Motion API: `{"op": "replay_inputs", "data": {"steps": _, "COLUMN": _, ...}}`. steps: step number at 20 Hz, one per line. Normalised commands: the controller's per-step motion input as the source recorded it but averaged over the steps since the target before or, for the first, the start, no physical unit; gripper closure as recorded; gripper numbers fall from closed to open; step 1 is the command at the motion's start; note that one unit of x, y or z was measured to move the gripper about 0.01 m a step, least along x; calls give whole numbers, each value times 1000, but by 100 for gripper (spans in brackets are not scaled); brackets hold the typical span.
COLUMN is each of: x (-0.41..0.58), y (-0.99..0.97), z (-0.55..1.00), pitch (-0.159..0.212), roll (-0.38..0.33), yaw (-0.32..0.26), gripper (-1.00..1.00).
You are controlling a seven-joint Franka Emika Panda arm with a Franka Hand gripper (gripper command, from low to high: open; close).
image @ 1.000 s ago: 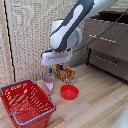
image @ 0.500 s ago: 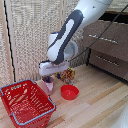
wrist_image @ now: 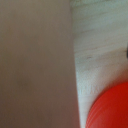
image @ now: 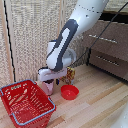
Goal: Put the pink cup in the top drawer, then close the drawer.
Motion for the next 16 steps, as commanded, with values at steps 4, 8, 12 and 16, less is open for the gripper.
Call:
{"op": "replay_inputs", "data": {"steps": 4, "x": 0, "y": 0, "z": 0, "pitch": 0, "roll": 0, "yaw": 0, "gripper": 100}}
{"op": "replay_inputs", "data": {"steps": 8, "x": 24, "y": 0, "z": 48, "pitch": 0, "roll": 0, "yaw": 0, "gripper": 100}}
{"op": "replay_inputs", "data": {"steps": 12, "x": 244, "y": -33, "z": 499, "pitch": 48, "roll": 0, "yaw": -10, "gripper": 100}}
{"op": "replay_inputs", "data": {"steps": 16, "x": 409, "y": -19, "z": 689, "pitch": 63, "roll": -2, "yaw": -20, "gripper": 100}}
